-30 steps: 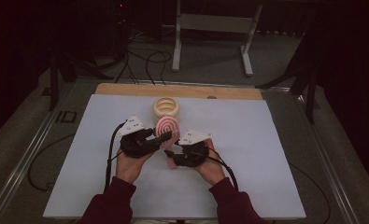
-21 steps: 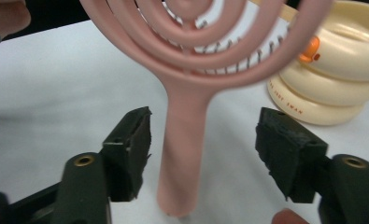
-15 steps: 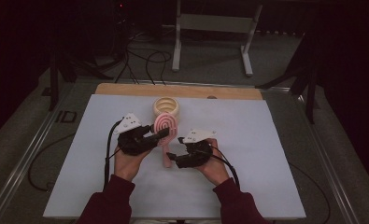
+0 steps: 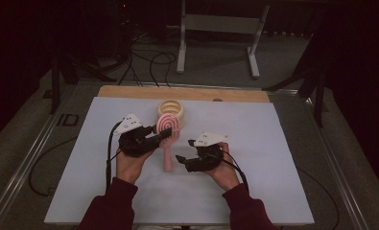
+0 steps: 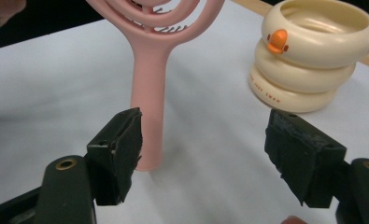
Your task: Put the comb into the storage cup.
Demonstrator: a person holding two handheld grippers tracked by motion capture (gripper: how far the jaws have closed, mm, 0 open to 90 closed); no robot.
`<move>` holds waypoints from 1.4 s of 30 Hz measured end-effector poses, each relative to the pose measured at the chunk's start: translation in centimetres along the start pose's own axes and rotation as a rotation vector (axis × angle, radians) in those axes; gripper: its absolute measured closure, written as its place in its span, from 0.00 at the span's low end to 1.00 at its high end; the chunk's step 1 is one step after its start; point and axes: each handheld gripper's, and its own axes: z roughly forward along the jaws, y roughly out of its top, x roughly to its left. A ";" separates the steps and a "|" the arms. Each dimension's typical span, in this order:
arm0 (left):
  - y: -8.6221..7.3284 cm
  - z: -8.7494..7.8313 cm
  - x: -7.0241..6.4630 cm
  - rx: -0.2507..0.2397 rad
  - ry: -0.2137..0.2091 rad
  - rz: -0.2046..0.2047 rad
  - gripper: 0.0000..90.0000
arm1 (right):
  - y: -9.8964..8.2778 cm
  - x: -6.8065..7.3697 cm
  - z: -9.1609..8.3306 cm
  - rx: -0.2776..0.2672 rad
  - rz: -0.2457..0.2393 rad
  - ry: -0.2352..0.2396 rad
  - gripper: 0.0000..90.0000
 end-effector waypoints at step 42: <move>3.5 -0.2 1.6 -0.052 0.025 0.006 0.72 | -4.8 -1.7 -6.0 -0.038 0.065 -0.151 0.16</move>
